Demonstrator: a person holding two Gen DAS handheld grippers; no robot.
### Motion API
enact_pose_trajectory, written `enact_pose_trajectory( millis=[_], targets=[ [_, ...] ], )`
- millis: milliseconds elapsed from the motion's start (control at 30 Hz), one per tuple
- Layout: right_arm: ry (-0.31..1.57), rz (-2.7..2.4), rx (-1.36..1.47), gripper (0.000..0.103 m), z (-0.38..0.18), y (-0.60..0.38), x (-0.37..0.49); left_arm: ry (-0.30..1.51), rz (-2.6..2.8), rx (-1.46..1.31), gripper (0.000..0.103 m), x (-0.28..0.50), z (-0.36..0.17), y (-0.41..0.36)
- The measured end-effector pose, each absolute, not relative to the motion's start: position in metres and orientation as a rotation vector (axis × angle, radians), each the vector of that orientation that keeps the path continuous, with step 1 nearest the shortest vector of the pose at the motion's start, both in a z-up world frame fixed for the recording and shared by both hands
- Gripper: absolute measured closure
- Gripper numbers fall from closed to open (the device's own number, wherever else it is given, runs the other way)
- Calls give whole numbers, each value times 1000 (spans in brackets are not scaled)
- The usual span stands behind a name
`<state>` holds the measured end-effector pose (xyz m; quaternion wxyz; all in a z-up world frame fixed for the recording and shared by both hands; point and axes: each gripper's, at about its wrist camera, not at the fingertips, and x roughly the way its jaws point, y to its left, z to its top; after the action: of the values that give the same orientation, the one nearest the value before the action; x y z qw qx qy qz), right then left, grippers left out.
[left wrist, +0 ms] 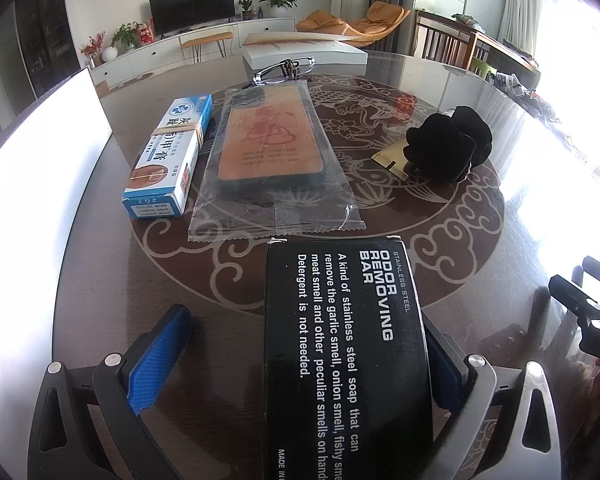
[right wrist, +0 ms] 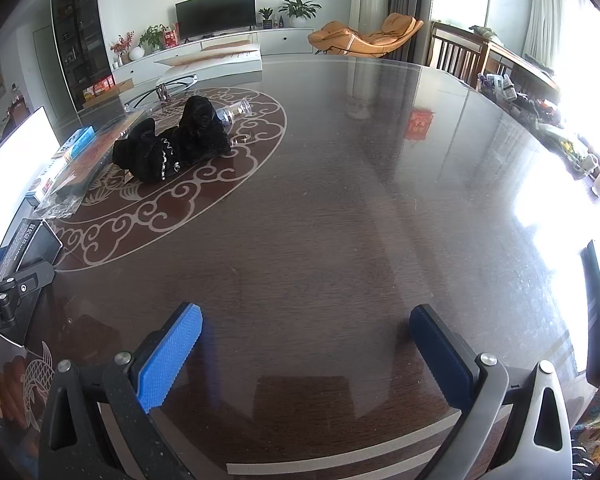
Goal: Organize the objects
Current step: 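Move the right tool toward the black knit item while the left tool holds the box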
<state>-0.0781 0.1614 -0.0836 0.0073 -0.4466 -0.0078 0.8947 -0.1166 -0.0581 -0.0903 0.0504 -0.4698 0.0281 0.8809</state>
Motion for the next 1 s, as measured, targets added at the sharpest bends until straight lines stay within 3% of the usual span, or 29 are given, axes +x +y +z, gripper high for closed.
enact_pose_trajectory(
  millis=[900, 967, 1000],
  targets=[
    [-27, 2802, -1431, 0, -85, 161, -83, 85, 2683, -1429, 0, -117, -91, -59],
    [53, 2797, -1476, 0, -82, 162, -86, 85, 2683, -1428, 0, -117, -91, -59],
    [188, 2819, -1490, 0, -77, 163, -91, 84, 2683, -1428, 0, -117, -91, -59]
  ],
)
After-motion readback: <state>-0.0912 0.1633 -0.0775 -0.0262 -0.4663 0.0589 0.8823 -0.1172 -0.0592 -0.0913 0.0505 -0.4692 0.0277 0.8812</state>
